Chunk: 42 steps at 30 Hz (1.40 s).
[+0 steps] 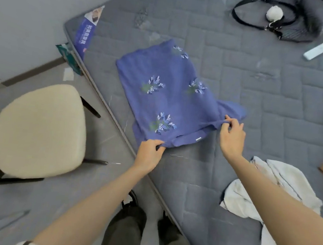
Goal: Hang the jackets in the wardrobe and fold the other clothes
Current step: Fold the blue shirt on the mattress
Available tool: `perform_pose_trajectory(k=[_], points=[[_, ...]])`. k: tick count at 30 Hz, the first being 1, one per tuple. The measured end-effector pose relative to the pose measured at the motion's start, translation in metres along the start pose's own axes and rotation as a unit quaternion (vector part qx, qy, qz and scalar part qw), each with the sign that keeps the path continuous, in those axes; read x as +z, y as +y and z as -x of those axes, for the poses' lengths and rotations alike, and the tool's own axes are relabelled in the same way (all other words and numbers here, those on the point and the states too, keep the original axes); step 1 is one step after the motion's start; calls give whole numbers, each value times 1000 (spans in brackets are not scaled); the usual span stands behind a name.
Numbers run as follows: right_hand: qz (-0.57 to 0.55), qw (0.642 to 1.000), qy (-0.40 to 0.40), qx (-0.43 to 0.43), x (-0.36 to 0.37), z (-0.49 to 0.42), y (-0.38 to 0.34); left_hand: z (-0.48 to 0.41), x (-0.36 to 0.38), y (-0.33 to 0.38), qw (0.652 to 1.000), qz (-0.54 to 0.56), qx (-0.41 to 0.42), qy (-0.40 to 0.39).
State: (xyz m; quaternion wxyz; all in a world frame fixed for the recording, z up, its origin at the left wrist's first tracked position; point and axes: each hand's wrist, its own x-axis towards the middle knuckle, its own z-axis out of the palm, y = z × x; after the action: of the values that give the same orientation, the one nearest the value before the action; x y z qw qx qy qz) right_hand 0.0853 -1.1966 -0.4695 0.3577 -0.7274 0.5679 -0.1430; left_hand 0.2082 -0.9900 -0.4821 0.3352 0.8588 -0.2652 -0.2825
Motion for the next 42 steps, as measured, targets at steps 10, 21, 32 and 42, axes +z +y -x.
perform_pose_trajectory(k=[10,21,32,42], points=[[226,952,-192,74,-27,15,125,39,108,-20,970,-96,-97,-199],[98,962,-241,79,27,67,101,22,48,-57,951,-38,-273,-142],[33,963,-224,149,157,125,59,-84,-1,-126,938,96,-325,-77],[-68,921,-106,368,247,159,49,-150,16,-161,906,172,-353,-160]])
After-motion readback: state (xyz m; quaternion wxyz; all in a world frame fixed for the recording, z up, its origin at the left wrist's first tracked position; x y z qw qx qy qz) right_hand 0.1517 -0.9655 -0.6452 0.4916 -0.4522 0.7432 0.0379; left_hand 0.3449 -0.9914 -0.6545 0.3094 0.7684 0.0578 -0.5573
